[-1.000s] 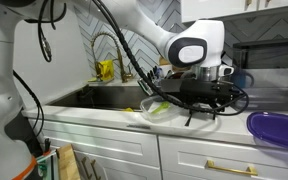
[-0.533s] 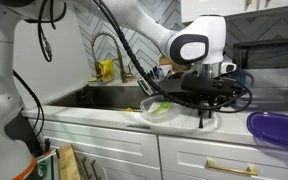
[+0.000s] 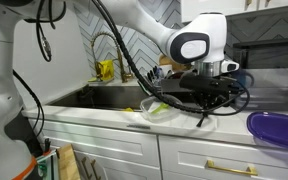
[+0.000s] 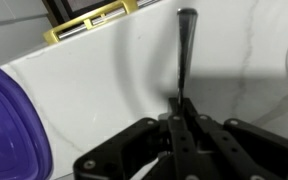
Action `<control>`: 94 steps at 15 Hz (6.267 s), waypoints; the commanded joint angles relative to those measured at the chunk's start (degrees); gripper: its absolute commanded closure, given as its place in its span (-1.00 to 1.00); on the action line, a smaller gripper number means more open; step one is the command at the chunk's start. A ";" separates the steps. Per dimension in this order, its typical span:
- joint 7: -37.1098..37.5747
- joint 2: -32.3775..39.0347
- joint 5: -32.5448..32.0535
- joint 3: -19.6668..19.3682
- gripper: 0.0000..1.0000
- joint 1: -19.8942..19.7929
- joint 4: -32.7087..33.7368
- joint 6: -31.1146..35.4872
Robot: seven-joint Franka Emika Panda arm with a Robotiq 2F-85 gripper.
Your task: Pick up the green measuring spoon and put it in the clear lunch box, pick up the silver spoon and put it in the clear lunch box, pick up the clear lunch box and put it in the sink
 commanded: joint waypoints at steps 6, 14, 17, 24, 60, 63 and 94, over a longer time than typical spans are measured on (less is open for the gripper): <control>3.13 -10.03 -5.50 -0.29 0.97 0.29 -5.14 -4.52; 13.41 -22.41 -5.07 0.34 0.97 4.23 -12.69 -19.44; 17.21 -24.12 -3.38 0.72 0.97 5.99 -15.63 -18.60; 15.06 -21.42 -4.51 0.18 0.97 6.39 -12.10 -19.14; 22.28 -16.23 -5.72 2.21 0.22 8.15 -16.10 -3.82; 21.00 -17.51 -4.77 2.18 -0.22 7.96 -16.24 -4.57; -16.73 -3.45 9.62 2.70 0.16 0.23 -3.49 -3.73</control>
